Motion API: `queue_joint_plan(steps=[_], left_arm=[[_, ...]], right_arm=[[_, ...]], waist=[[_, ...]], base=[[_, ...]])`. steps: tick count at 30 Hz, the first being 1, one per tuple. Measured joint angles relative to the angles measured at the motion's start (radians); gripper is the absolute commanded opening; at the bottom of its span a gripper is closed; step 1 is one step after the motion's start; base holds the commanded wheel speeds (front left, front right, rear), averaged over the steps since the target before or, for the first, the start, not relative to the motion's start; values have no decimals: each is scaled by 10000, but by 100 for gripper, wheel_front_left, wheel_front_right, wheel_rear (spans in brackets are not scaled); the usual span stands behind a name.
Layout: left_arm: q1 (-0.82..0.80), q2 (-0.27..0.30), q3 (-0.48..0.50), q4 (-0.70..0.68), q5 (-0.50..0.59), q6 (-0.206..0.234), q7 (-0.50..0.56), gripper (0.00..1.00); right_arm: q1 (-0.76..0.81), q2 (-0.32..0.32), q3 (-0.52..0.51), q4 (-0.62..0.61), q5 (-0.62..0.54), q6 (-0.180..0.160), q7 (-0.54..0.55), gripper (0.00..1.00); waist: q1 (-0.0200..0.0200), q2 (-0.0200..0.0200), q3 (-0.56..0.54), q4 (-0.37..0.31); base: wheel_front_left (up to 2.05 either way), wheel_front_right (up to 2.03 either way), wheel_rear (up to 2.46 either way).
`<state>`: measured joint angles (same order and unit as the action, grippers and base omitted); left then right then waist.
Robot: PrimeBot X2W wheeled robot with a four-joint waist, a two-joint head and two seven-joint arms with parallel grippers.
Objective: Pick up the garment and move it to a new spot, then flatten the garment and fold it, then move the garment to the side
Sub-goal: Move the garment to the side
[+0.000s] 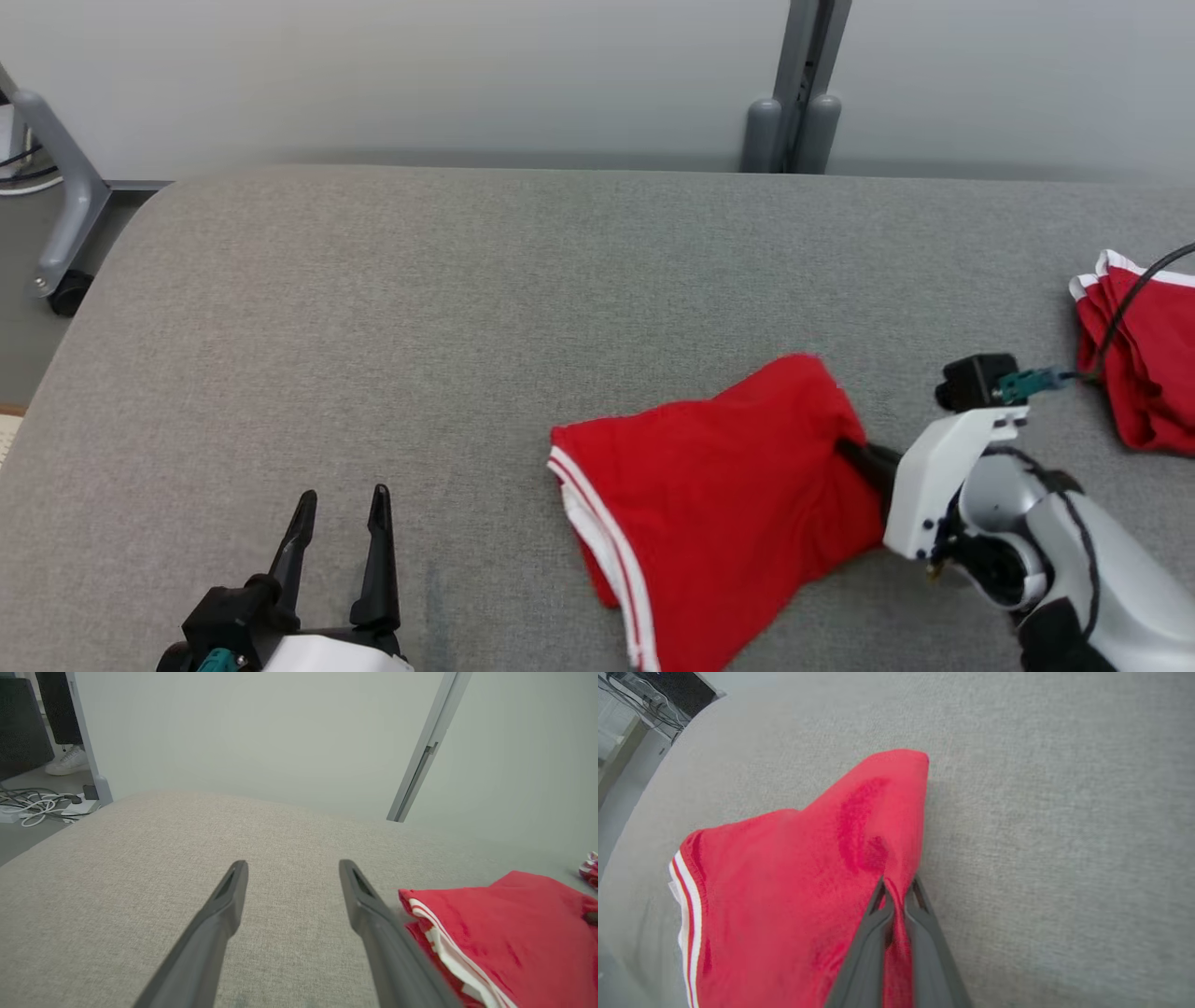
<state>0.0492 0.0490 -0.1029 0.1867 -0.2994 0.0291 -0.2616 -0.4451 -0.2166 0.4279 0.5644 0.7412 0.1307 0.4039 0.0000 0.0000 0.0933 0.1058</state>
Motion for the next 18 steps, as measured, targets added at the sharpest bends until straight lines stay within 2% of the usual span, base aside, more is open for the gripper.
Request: queue_joint_plan(steps=[9, 18], left_arm=[[-170, 2, -153, 23, 6, -17, 0, 100], [-173, -4, -280, 8, 276, -153, 0, 100]], right_arm=[[-1662, -1542, -742, 347, -102, 0, -548, 0], [-2919, -2326, -1620, 1154, -487, -2, -1012, 0]], waist=[[0, 0, 171, -554], [0, 0, 521, -1280]], base=[[0, 0, 0], [0, 0, 0]])
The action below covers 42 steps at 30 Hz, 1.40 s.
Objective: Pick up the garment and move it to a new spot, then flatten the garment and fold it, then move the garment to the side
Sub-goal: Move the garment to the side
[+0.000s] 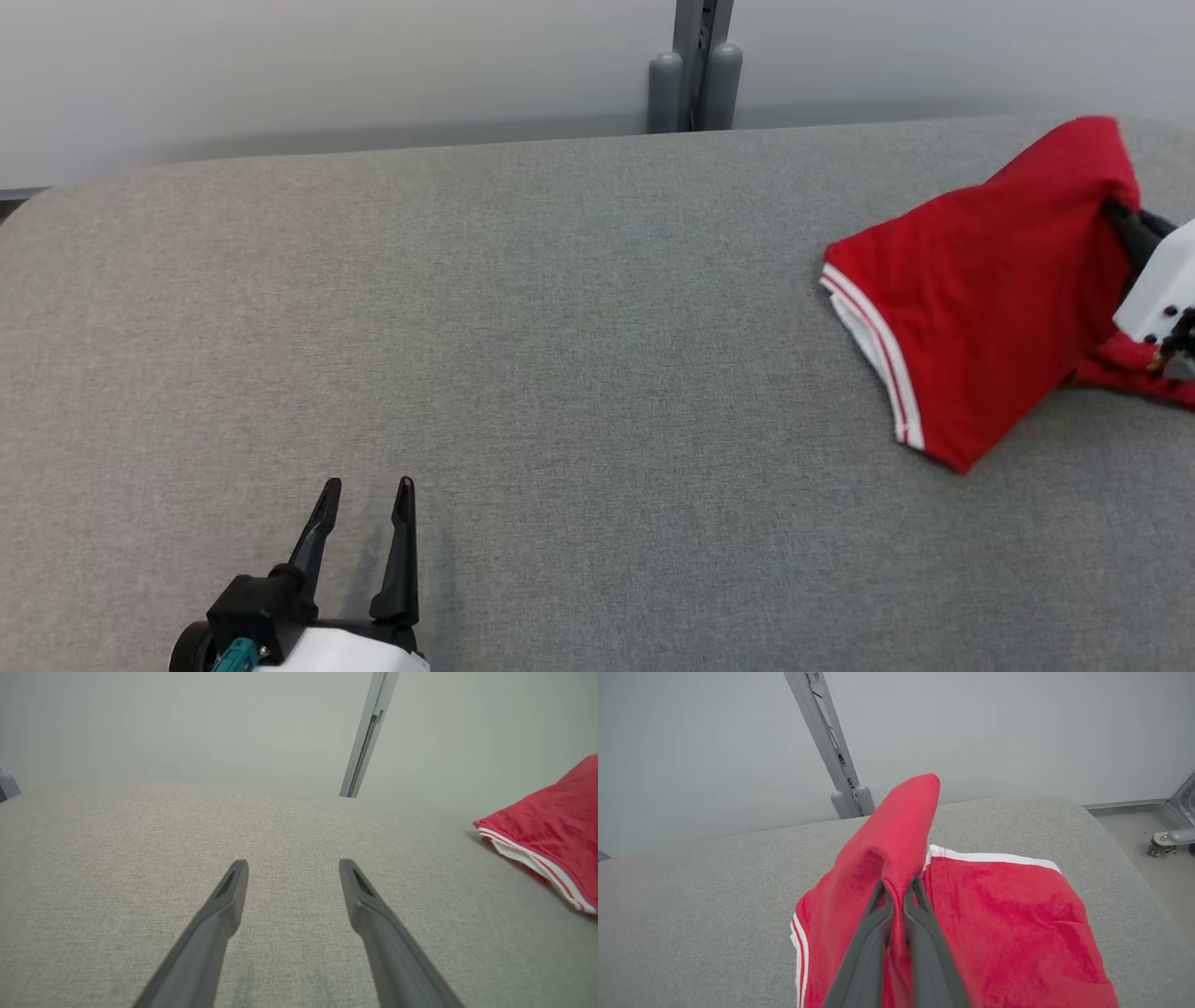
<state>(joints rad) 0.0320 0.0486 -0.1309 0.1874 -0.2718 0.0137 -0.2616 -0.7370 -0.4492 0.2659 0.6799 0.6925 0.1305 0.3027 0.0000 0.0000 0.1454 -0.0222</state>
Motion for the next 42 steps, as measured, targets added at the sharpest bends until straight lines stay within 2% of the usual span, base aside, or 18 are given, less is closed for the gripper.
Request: queue_joint_plan(steps=[9, 14, 16, 19, 24, 30, 36, 40, 42], left_arm=[[-414, -2, -140, 2, 349, -173, 0, 100], [-456, 0, -29, -15, 428, -173, 0, 100], [-472, 0, 4, -10, 433, -173, 0, 100], [-565, 2, -15, 0, 431, -167, 0, 100], [-607, 0, -52, 40, 326, -113, 0, 100], [-551, 2, 6, 242, -46, -92, 0, 100], [-192, 2, 56, 514, -391, 67, 0, 100], [-34, 2, 219, 596, -487, 221, 0, 100], [71, 4, 249, 738, -491, 217, 0, 100]], right_arm=[[-964, -161, -763, 1147, -366, 0, -610, 0], [-1470, -372, -1306, 2146, -1064, 2, -1020, 0], [-1556, -476, -1350, 2550, -1662, 0, -1225, 100], [-1640, -499, -1544, 3003, -2378, 0, -1720, 100], [-1591, -579, -1919, 3020, -3574, 2, -3223, 100], [-165, 291, -2349, 1929, -4830, 4, -5033, 100], [2327, 1756, -3697, 77, -5985, 2, -5593, 100], [4163, 3097, -4435, -1636, -6512, 4, -5630, 100], [4936, 3463, -4640, -2539, -7012, 2, -5643, 100]], waist=[[0, 1, 674, -238], [0, 1, 934, -210], [0, 0, 994, -220], [0, 0, 1024, -216], [0, 0, 790, -157], [1, 0, 15, -155], [0, 1, -864, -132], [0, 1, -1376, -102], [0, 0, -1534, -88]], base=[[0, 0, 0], [0, 0, 0], [0, 0, 0], [0, 0, 0], [0, 0, 0], [0, 0, 0], [0, 0, 0], [0, 0, 0], [0, 0, 0]])
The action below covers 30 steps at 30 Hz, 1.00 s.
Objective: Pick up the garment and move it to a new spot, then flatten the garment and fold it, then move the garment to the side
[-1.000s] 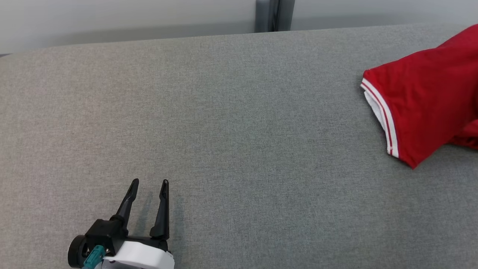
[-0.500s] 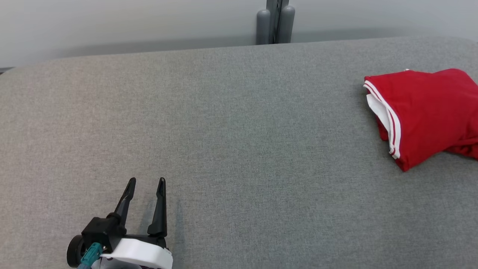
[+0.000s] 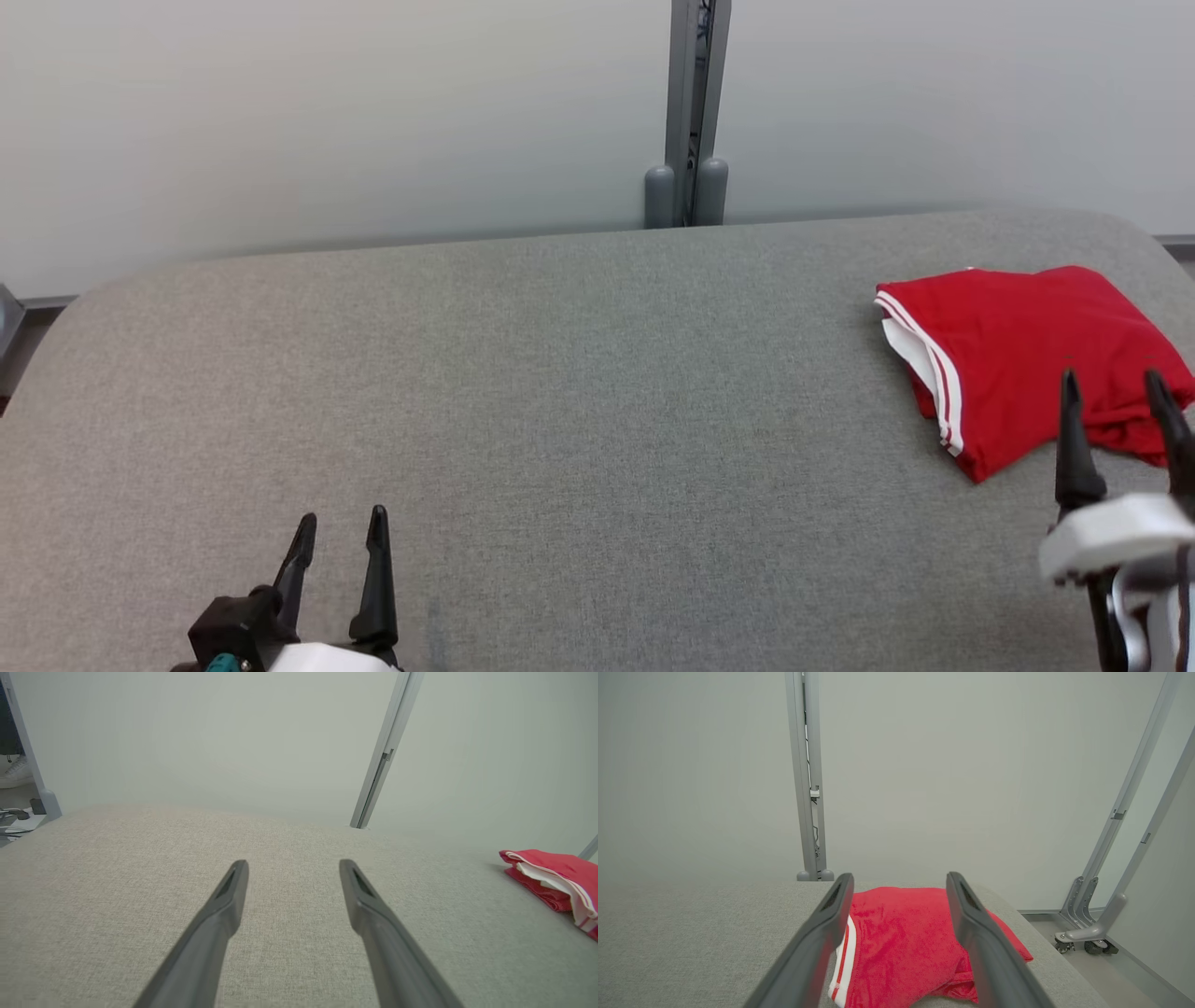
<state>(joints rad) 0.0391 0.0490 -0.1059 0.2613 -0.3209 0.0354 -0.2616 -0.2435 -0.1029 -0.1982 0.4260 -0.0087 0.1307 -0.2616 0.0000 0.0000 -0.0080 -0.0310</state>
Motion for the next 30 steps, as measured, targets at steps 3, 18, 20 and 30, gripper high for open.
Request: queue_joint_plan(steps=[3, 18, 20, 30], left_arm=[[21, -6, 15, 240, -90, 10, 0, 100], [28, -4, 86, 472, -146, 194, 0, 100], [29, -6, 117, 474, -136, 190, 0, 100], [30, -6, 207, 370, -36, 245, 0, 100]], right_arm=[[1219, 332, -115, -963, -420, 0, 0, 100], [2794, 539, 545, -1802, -412, 2, -2, 100], [2827, 543, 619, -1797, -407, 2, 0, 100], [2841, 539, 934, -1802, -424, 0, -2, 100]], waist=[[0, 0, -158, 60], [0, 0, -451, 211], [0, 0, -473, 216], [0, 0, -477, 285]], base=[[0, 0, 0], [0, 0, 0], [0, 0, 0], [0, 0, 0]])
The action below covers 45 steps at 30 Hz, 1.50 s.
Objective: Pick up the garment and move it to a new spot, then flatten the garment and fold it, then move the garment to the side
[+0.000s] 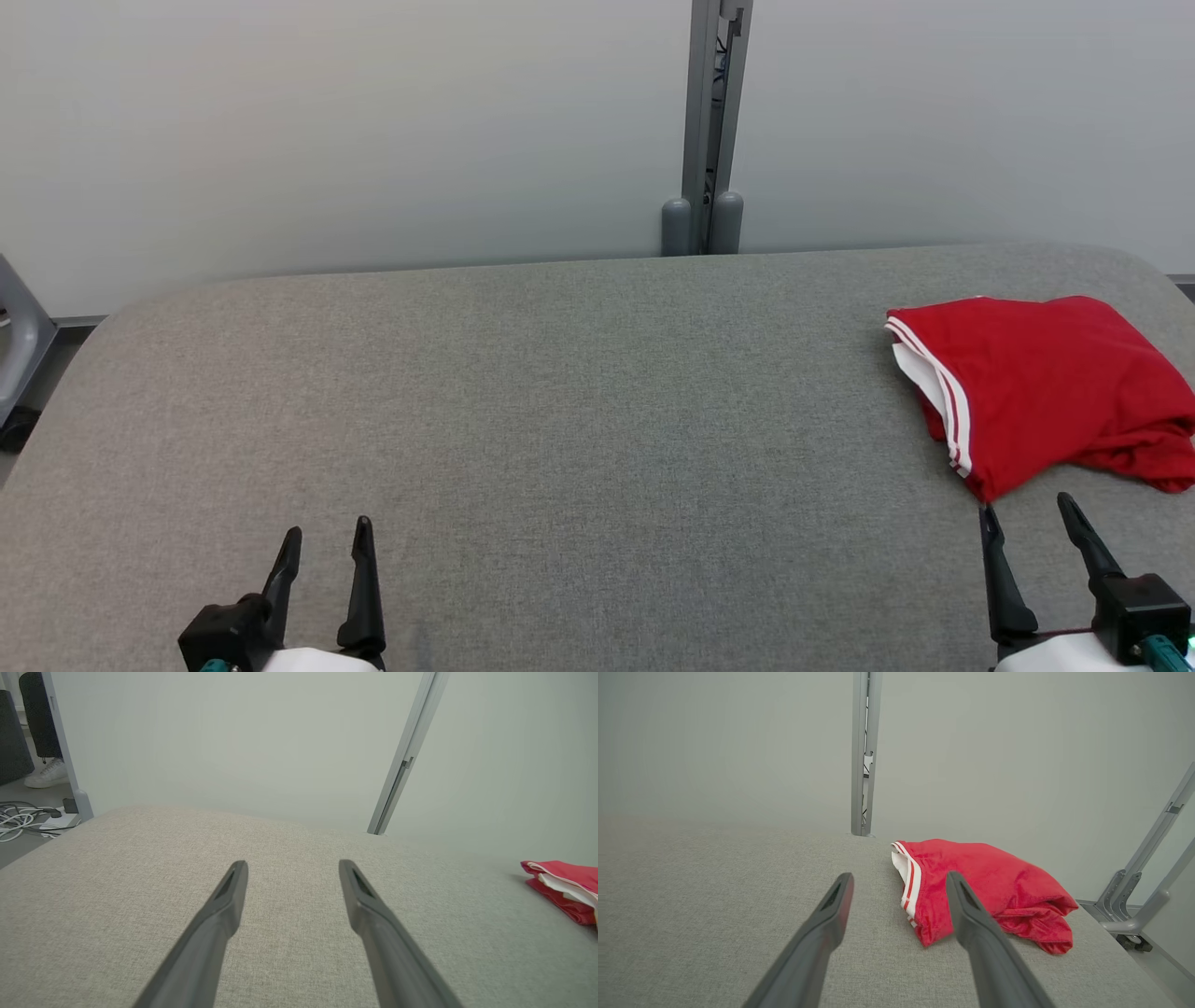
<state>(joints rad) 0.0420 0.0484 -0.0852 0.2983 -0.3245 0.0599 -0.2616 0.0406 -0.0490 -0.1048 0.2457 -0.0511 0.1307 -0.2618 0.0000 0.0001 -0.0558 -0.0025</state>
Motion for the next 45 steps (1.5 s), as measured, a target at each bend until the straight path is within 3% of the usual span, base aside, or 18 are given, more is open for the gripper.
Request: queue_joint_plan(steps=[2, 3, 10, 45], left_arm=[[7, 0, 23, -38, 0, -2, 0, 100], [13, 2, 33, -31, 15, -4, 4, 0], [509, -121, 6, 564, -111, -19, 127, 0], [-124, -96, 784, 161, -5333, -769, 1611, 0]], right_arm=[[0, 12, 90, -63, -13, 2, 0, 100], [7, 15, 98, -67, -13, 2, 2, 0], [350, 247, 134, 591, 96, 2, 157, 0], [-297, 188, 75, 360, 6851, 0, 1595, 0]], waist=[[0, 0, 7, 2], [0, 0, 10, 1], [0, 0, 16, 3], [1, 0, 177, 9]], base=[[0, 0, 0], [0, 0, 0], [0, 0, 0], [0, 0, 0]])
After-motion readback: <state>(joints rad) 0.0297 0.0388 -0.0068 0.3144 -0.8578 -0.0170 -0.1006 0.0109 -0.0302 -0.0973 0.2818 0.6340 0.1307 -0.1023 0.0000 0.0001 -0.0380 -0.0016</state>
